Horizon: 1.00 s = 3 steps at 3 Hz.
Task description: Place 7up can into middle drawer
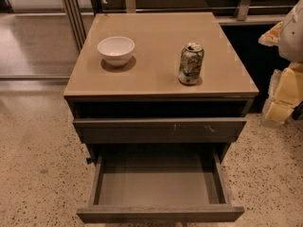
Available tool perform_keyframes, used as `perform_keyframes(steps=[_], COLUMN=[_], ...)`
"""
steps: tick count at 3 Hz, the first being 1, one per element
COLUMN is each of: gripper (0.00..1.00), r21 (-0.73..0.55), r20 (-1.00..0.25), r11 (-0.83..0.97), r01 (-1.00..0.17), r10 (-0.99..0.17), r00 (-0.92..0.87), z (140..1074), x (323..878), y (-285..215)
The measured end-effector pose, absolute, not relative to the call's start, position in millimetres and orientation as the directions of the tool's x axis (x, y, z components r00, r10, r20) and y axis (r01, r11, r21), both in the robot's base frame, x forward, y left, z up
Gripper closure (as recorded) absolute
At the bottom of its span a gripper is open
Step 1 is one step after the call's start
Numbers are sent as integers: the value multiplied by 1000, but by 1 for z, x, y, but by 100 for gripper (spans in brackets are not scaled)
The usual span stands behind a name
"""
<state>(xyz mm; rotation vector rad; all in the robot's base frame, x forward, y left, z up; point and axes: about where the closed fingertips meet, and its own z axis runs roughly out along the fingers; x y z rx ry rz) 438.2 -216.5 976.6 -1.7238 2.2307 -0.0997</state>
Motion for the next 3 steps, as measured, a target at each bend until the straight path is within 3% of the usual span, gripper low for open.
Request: perform_keyframes(steps=[2,3], gripper=[0,0], r21=[-258,-273], r20=[-254,-356], r11=[281,299], r01=[-924,-914], r10=[-943,-915], r00=[-216,-193], z=[966,941], x=[456,500], y=[-216,-209])
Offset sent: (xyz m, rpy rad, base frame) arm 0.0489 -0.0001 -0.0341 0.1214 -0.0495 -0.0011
